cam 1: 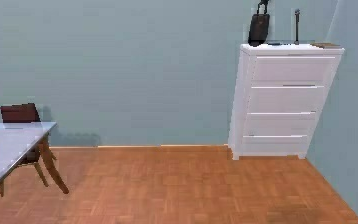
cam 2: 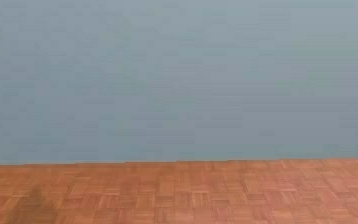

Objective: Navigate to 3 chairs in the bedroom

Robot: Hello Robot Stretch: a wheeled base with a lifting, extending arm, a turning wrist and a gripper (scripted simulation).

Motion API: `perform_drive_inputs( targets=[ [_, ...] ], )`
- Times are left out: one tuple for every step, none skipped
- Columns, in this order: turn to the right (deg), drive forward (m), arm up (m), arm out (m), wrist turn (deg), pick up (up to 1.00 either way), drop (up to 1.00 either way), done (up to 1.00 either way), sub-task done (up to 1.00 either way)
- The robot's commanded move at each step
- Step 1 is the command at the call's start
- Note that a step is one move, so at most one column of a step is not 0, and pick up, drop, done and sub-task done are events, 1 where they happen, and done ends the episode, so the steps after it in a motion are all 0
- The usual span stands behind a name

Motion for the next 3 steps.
perform_drive_inputs(
  targets=[
    [0.0,0.85,0.0,0.0,0.0,0.0,0.0,0.0,0.0],
    [-36.0,0.0,0.0,0.0,0.0,0.0,0.0,0.0,0.0],
    [0.0,0.55,0.0,0.0,0.0,0.0,0.0,0.0,0.0]
  ],
)
